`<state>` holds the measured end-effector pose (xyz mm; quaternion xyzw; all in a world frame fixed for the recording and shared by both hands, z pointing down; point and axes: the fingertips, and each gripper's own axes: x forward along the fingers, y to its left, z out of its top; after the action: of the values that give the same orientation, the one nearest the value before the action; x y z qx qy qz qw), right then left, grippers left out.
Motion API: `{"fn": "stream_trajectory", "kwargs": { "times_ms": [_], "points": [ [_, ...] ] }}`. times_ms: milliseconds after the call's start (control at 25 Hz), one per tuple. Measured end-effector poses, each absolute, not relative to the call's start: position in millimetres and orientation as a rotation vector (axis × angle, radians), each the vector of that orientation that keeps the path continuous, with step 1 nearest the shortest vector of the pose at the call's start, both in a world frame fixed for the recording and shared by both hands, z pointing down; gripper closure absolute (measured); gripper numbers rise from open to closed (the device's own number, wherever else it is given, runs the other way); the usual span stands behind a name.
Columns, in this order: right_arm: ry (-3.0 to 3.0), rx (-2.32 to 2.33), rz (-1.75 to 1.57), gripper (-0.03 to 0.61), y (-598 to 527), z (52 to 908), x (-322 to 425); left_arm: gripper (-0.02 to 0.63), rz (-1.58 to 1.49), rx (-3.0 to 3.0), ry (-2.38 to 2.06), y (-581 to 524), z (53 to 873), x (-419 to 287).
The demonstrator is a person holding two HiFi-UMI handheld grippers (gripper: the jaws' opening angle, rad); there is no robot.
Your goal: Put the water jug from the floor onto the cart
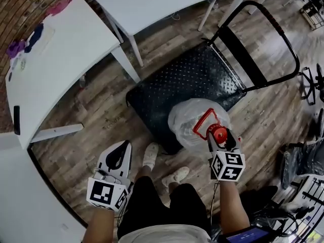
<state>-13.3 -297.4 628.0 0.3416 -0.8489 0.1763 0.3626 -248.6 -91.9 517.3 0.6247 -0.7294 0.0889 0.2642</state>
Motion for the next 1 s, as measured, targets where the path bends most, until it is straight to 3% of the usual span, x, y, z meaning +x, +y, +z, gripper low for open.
{"fn": "stream_trajectory", "kwargs": {
  "times_ms": [360, 1000],
  "points": [
    [-2.184, 0.754, 0.395, 0.268, -281, 656, -86, 0.615, 0.226, 1.592, -1.994, -58, 531, -278],
    [-2.129, 0.675, 0.361, 0.268, -269, 688, -107, 0.615, 0.175, 1.583, -1.938, -63, 546, -287]
  ]
}}
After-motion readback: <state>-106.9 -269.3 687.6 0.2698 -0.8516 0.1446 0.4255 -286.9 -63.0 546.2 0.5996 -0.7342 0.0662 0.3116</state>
